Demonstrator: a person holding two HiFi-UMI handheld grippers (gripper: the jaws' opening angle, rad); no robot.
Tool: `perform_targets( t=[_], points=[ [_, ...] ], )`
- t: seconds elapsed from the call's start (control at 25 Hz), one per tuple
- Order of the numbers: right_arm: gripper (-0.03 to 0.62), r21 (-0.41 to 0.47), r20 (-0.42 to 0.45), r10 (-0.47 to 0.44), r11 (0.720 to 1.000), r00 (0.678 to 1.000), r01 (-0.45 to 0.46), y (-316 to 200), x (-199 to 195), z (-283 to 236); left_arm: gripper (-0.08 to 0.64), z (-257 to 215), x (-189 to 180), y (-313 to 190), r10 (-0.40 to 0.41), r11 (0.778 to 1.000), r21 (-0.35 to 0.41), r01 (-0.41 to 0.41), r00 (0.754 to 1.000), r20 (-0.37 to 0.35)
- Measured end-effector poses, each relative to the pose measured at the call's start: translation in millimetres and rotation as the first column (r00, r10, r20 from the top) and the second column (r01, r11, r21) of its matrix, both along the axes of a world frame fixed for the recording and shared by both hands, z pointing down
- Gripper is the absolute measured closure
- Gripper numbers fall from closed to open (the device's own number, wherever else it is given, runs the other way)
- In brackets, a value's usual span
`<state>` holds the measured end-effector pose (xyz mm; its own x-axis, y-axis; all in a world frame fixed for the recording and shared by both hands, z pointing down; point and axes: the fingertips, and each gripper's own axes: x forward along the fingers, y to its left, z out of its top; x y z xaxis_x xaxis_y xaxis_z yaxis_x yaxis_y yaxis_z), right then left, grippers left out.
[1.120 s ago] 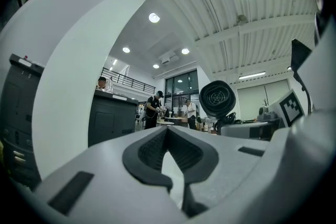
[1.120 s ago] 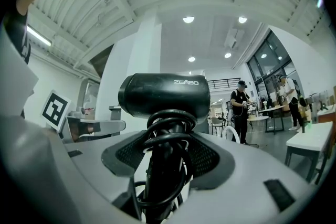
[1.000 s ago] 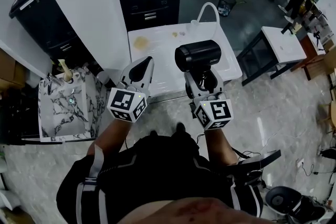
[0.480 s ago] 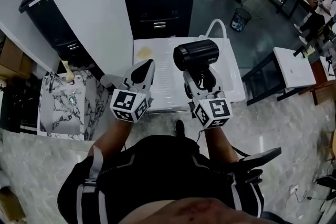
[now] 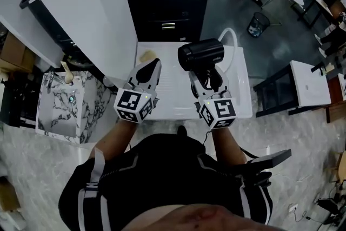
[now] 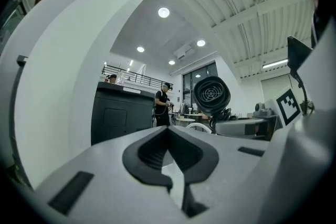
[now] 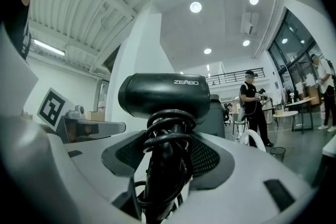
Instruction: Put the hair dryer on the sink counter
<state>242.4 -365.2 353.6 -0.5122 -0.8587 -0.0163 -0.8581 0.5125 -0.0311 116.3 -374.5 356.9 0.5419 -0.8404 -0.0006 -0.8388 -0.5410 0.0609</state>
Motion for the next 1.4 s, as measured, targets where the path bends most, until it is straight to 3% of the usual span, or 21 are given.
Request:
perform_targets(
  t=[0.4, 0.76, 1.04, 1.4],
  points=[
    [0.331, -0.103, -0.050, -0.087, 0.991, 0.995, 0.082, -42, 7, 60, 0.555, 44, 6, -32, -0.063, 0.995, -0.079, 0.065, 0.998, 0.025],
    [0.331, -0.205, -0.103, -0.174, 0.967, 0.979, 0.151, -63, 10, 123, 0.555, 100, 10, -46, -0.146, 0.974, -0.165, 0.152, 0.988, 0.047],
    [0.331, -0.296, -0.110, -0.270, 0.928, 0.956, 0.228, -74, -13, 164, 0.555, 141, -2, -47, -0.227, 0.941, -0.241, 0.238, 0.971, 0.074],
    [0.331, -0.431, -0.129, -0.419, 0.840, 0.899, 0.329, -86, -59, 222, 0.555, 185, -32, -27, -0.342, 0.872, -0.339, 0.352, 0.935, 0.092]
  ],
)
